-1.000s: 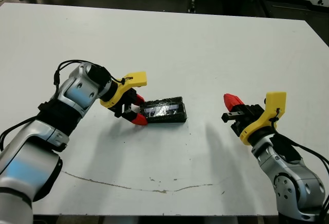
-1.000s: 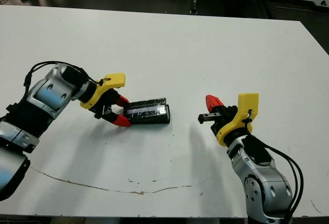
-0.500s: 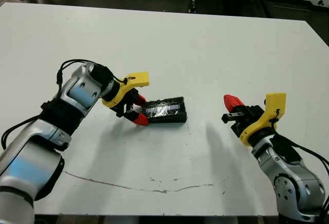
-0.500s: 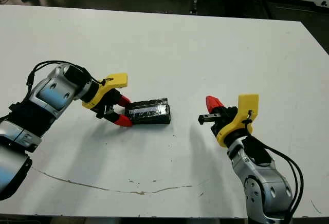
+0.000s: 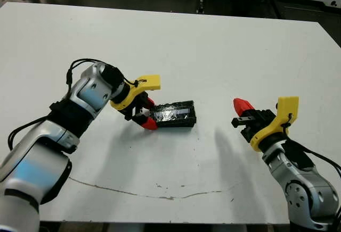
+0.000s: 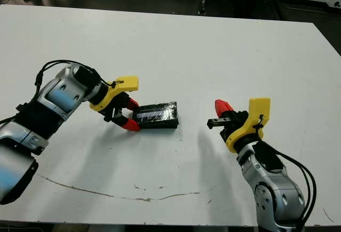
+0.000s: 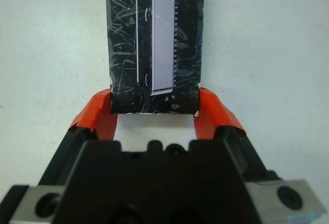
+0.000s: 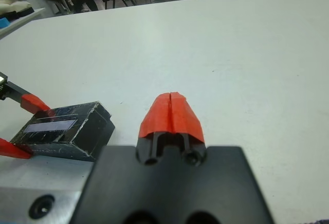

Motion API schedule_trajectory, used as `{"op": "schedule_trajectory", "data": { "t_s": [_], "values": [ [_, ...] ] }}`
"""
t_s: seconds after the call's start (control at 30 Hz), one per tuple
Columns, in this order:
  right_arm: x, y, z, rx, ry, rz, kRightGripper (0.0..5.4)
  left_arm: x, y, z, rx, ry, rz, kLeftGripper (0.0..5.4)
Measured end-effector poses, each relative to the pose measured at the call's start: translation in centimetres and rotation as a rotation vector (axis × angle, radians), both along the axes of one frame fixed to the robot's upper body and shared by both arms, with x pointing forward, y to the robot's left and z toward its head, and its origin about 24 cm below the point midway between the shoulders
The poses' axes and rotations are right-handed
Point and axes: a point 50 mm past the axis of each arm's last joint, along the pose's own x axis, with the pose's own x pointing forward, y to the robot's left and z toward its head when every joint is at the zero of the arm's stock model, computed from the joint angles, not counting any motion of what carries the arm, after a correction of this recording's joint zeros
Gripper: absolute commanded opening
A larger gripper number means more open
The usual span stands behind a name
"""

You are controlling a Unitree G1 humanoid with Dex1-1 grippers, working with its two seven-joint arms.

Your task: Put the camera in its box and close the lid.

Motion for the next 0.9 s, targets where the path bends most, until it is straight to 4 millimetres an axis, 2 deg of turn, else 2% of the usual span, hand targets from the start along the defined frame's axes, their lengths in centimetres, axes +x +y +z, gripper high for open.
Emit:
{"op": "schedule_trajectory", "data": {
  "t_s": [0.9],
  "values": [
    [-0.06,-0.03,-0.09,0.000,0.004,0.000,0.00,0.26,-0.80,0.40,0.075,-0.030,-0.070,3.16]
  ]
}}
